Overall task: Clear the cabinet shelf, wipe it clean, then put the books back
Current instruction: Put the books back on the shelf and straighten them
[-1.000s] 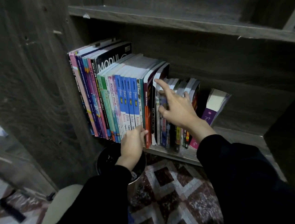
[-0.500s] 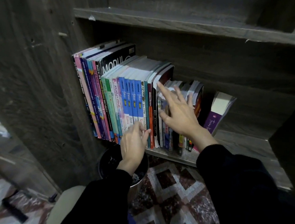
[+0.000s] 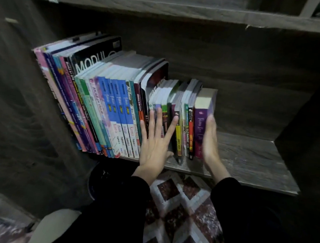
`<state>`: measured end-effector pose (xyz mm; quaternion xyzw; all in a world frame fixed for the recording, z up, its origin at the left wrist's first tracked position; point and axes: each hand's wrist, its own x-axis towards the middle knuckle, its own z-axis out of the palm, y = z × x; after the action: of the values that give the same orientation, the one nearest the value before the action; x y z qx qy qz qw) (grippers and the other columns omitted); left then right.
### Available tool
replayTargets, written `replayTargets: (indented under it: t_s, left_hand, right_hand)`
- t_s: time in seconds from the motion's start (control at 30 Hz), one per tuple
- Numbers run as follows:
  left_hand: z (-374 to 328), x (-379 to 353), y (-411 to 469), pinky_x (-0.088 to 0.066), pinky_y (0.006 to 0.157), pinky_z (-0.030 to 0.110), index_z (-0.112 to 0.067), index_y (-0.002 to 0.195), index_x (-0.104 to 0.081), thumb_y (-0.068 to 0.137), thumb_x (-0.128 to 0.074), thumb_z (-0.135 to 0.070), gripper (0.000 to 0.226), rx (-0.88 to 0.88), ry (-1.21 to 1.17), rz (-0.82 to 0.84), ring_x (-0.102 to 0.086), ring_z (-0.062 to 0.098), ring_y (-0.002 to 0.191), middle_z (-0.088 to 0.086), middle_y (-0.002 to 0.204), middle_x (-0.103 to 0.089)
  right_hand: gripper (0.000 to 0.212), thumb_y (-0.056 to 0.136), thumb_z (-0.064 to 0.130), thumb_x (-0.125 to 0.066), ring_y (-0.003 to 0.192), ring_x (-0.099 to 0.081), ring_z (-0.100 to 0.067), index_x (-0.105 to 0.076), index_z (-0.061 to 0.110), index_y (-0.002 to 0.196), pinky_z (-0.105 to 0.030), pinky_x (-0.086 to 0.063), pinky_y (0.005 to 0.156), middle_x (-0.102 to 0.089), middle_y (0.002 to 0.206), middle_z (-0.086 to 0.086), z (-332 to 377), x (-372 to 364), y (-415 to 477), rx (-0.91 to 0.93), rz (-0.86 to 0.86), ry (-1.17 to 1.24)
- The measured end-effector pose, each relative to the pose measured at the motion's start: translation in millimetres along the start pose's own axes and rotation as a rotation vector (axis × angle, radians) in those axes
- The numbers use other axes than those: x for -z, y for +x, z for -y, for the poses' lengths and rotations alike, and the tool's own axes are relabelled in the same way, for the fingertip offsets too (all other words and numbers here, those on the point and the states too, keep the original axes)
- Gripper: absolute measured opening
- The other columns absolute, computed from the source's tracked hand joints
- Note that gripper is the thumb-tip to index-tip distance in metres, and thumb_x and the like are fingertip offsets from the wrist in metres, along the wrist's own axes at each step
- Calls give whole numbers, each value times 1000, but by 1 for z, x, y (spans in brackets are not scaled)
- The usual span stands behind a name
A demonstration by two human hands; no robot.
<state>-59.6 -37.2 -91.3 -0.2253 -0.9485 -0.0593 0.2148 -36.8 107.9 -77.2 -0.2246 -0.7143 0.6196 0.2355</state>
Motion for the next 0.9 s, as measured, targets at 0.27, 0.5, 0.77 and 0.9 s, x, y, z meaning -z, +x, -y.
replayTargets:
  t_s: [0.27, 0.5, 0.77, 0.9]
  left_hand:
    - [-1, -3, 19, 39, 90, 52, -22, 118, 58, 78, -68, -50, 135, 92, -36, 152, 61, 27, 112, 11, 121, 66]
    - [-1, -6, 13, 35, 100, 52, -15, 139, 39, 73, -73, -51, 135, 99, -10, 32, 45, 32, 130, 15, 140, 51]
    - [2, -2, -1, 17, 114, 49, -11, 153, 1, 82, -66, -29, 99, -1, -18, -88, 20, 33, 144, 16, 153, 29]
    - [1, 6, -8, -15, 114, 50, -12, 149, -24, 80, -64, -16, 80, 20, -172, -212, -10, 32, 141, 16, 154, -11]
  right_hand:
    - [104, 61, 85, -54, 132, -42, -15, 0, 54, 145, -43, -28, 111, -36, 149, 15, -34, 14, -12, 16, 180, -158]
    - [127, 50, 86, -68, 142, -27, -21, 11, 53, 143, -58, -25, 113, -17, 159, 4, -28, 10, -5, 66, 205, -276]
    - [116, 63, 66, -72, 144, -12, -33, -3, 36, 151, -54, -28, 110, -3, 159, -13, 21, -4, 6, 440, 56, -646]
    - [103, 68, 61, -72, 135, -26, -34, -16, 32, 149, -56, -42, 96, -15, 153, -15, 25, 1, 8, 435, 19, -786]
